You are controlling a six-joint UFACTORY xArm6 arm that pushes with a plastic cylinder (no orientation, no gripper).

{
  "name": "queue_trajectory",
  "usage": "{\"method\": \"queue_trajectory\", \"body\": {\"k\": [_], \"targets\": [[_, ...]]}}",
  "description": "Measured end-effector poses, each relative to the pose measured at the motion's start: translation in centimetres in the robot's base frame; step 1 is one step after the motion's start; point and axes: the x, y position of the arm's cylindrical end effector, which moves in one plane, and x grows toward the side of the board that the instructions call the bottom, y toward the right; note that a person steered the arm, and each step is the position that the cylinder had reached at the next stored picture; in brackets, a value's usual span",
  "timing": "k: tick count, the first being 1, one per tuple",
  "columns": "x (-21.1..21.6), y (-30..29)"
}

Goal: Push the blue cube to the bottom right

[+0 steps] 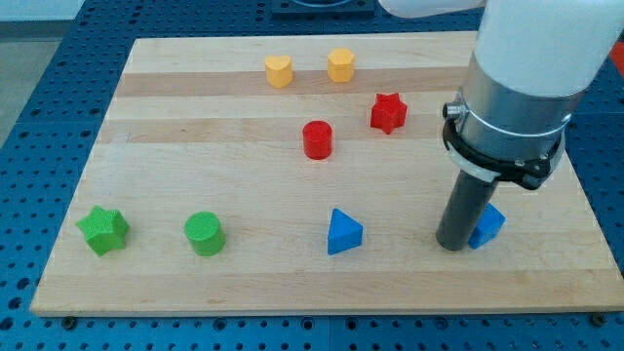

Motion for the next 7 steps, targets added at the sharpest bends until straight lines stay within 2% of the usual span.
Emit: {"method": "queue_trajectory", "body": {"k": [1,3,4,7], "targets": [[0.0,-0.7],[-4.8,-0.7],[-5.8,0.7],[-2.6,3.0]]}}
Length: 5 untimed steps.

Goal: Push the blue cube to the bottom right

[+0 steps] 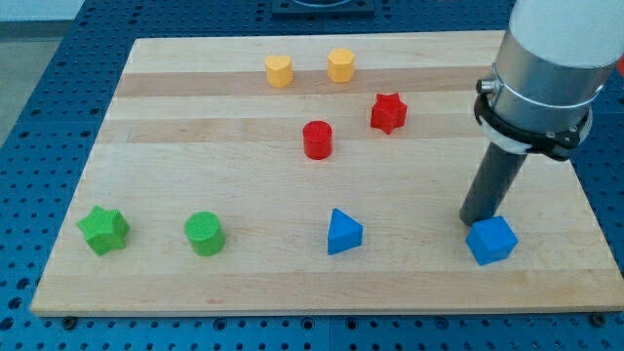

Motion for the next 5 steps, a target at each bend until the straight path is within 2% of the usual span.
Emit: {"method": "queue_trajectory", "body": {"k": [3,5], "targets": [[-1.0,0.0],[-7.6,-3.5]]}}
